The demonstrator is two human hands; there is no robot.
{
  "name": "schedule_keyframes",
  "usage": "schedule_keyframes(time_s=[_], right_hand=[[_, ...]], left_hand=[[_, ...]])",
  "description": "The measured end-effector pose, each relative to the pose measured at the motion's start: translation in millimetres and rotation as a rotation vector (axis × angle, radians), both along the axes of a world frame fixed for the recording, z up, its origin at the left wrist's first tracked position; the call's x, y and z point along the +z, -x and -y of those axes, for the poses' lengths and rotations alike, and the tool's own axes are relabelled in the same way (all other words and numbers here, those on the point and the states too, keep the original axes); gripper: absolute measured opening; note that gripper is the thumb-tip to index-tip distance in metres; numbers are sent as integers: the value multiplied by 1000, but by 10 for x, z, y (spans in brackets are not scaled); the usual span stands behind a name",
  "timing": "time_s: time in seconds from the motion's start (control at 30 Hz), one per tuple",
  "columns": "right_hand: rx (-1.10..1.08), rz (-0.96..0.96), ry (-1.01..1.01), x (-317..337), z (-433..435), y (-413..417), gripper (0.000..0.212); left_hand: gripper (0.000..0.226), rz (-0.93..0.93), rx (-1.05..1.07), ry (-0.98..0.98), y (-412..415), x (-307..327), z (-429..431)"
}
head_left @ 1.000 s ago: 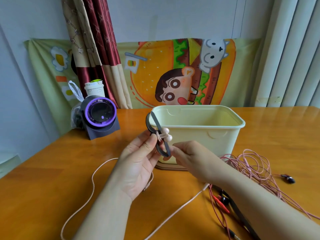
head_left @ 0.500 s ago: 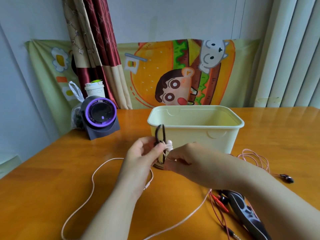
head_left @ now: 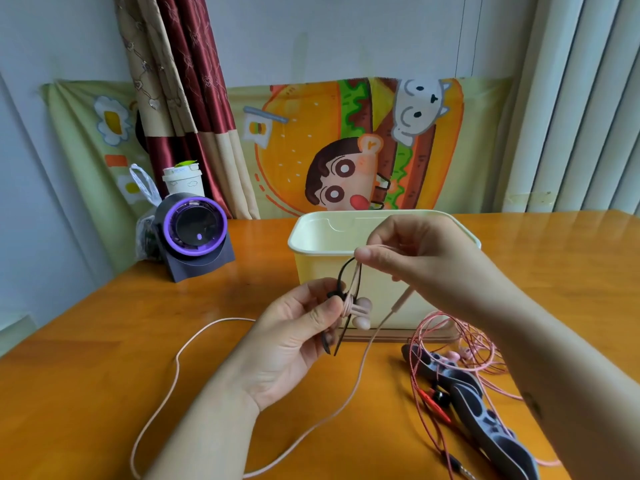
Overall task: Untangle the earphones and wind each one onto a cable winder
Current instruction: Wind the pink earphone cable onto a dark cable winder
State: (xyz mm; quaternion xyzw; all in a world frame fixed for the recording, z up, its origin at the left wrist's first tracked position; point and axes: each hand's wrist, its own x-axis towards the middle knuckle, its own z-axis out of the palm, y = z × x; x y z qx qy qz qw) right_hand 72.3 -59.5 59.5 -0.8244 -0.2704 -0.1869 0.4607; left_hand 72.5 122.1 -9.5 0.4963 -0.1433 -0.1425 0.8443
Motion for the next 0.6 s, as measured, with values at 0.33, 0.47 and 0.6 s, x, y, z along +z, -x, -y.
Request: schedule_keyframes(time_s=[0.33, 0.47, 0.6], right_hand=[[130, -292, -221, -167, 33, -150, 30], [250, -519, -270, -360, -78, -180, 27], [211, -504, -250, -511, -227, -190, 47]], left_hand=[[56, 70, -87, -17, 36, 33, -56], [61, 63, -115, 58, 55, 34, -25], [33, 16, 90, 189, 34, 87, 4]])
